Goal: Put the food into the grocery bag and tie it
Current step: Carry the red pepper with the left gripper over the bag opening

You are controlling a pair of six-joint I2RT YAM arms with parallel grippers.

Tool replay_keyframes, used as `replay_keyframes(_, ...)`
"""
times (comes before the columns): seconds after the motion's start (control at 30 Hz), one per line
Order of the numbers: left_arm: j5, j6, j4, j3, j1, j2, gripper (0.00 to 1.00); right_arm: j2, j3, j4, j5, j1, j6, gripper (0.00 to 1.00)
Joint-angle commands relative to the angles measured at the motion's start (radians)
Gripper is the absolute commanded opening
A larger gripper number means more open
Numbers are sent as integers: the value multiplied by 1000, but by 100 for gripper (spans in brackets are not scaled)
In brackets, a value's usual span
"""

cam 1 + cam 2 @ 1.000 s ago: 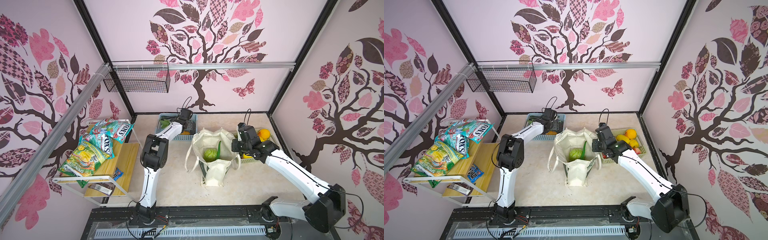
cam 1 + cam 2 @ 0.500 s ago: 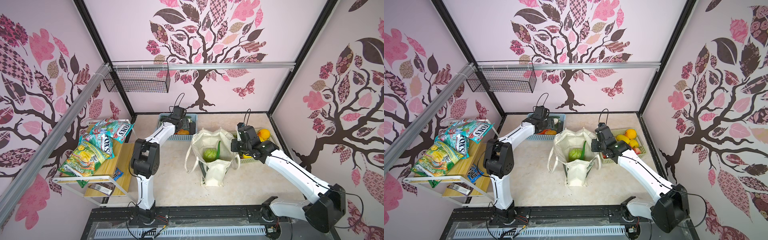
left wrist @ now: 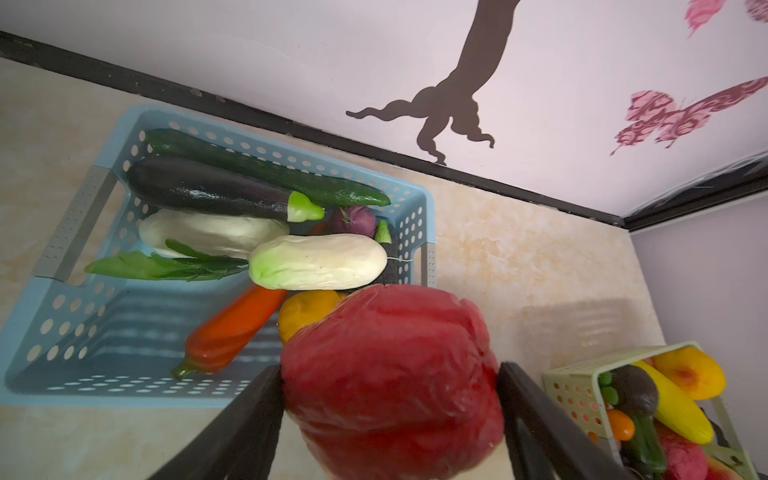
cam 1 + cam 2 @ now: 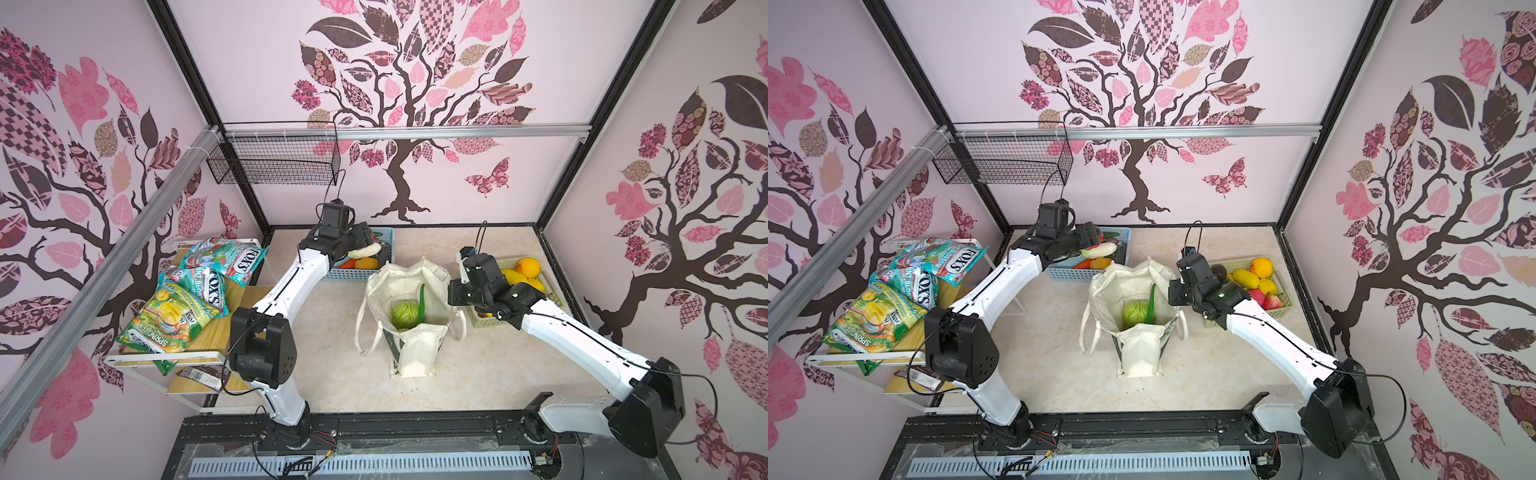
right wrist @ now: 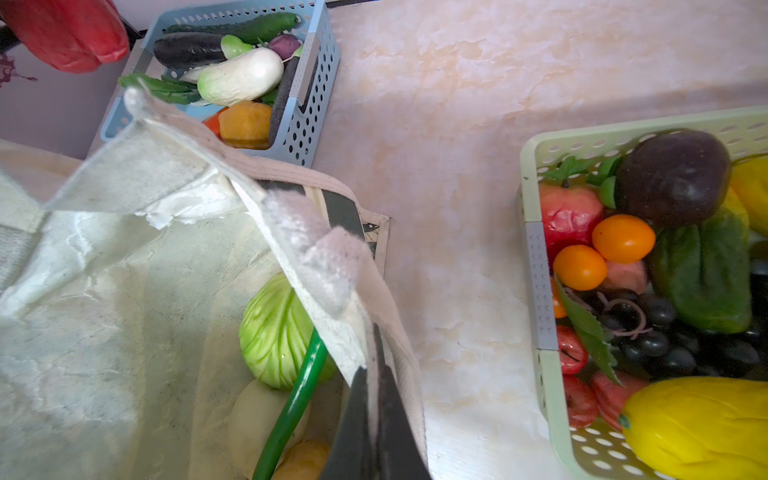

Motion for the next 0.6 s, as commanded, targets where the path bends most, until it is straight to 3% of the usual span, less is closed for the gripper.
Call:
replay_keyframes(0.0, 72, -36, 1, -39, 1, -70, 80, 28, -6, 13, -26, 12, 21, 2)
replay_keyframes(0.23, 191, -78, -7, -61, -7, -174, 80, 39, -15, 55, -31, 14, 35, 2)
replay_keyframes(0.57, 232, -85, -9, -135, -82, -332, 80, 60, 1, 67, 4, 14, 43, 2)
